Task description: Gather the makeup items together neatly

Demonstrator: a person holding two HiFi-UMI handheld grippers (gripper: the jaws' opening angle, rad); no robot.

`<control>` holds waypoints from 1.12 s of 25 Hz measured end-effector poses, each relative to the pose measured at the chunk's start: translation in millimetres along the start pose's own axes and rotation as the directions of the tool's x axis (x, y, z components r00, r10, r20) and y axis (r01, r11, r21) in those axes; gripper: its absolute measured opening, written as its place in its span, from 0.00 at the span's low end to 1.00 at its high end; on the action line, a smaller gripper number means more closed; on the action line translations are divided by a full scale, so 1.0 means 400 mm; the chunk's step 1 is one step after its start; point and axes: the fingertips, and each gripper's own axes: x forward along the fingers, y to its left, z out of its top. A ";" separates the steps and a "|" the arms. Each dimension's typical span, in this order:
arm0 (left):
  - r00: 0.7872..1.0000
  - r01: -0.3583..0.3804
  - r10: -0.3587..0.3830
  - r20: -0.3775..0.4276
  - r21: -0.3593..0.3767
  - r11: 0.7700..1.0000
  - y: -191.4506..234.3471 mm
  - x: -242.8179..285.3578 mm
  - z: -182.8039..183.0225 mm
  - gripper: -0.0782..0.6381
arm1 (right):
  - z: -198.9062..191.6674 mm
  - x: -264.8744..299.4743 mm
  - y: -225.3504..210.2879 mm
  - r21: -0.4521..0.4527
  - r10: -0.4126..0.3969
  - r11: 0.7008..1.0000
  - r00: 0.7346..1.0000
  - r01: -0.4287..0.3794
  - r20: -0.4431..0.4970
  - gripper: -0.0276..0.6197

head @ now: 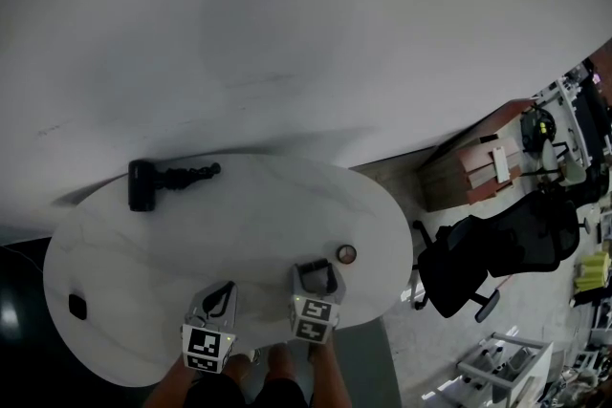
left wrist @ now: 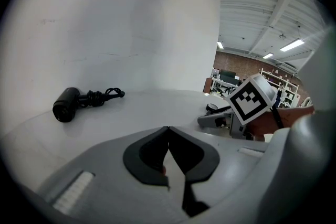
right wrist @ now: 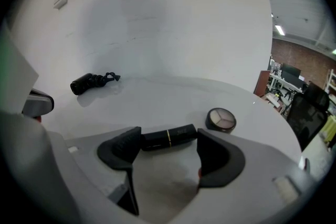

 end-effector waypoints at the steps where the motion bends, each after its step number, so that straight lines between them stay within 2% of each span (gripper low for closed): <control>1: 1.000 -0.001 0.001 0.001 -0.001 1.000 0.001 -0.001 0.000 0.12 | 0.001 0.000 0.000 -0.001 -0.002 1.000 1.000 0.002 0.002 0.56; 10: 1.000 -0.014 0.014 0.015 -0.008 1.000 0.008 -0.017 0.003 0.12 | 0.001 -0.008 0.000 0.030 0.009 1.000 1.000 -0.010 0.026 0.56; 17: 0.998 -0.031 0.031 0.051 -0.006 1.000 0.009 -0.044 0.045 0.12 | 0.047 -0.047 0.003 0.001 0.012 1.000 0.998 -0.012 0.068 0.56; 23: 0.990 -0.083 0.084 0.116 -0.017 0.996 0.037 -0.099 0.107 0.12 | 0.145 -0.114 0.052 -0.062 0.071 0.996 0.986 -0.062 0.148 0.56; 28: 0.972 -0.145 0.150 0.181 -0.041 0.989 0.068 -0.172 0.175 0.12 | 0.224 -0.184 0.126 -0.118 0.169 0.982 0.965 -0.147 0.201 0.56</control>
